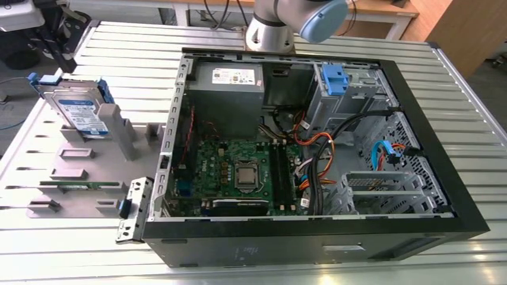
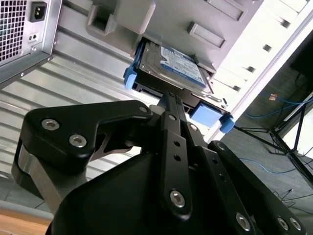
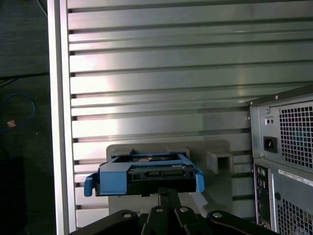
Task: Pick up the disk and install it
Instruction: 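Reach for the disk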
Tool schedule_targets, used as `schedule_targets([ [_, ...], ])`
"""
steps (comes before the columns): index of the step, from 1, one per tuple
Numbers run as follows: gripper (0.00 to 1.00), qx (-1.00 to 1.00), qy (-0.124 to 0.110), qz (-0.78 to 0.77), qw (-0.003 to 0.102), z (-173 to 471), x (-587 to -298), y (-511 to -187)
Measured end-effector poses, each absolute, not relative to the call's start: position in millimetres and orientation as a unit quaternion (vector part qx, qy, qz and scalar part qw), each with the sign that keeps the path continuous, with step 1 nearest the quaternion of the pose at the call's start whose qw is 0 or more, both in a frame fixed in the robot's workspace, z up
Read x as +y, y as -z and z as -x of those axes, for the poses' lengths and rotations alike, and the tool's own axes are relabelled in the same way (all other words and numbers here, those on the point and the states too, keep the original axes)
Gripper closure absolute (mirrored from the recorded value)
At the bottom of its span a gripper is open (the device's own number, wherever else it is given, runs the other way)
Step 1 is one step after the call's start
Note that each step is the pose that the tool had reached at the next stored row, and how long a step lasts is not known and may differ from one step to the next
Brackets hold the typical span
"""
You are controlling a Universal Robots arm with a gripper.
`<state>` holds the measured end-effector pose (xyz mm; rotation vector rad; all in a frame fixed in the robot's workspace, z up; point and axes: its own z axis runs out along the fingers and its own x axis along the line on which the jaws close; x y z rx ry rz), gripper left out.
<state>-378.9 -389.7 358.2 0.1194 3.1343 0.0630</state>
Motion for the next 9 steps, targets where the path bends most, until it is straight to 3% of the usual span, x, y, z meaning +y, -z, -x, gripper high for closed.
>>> schedule_targets([
  [9, 0.89, 0.999, -0.019, -0.038, 0.002, 388.2, -389.7, -349.8],
])
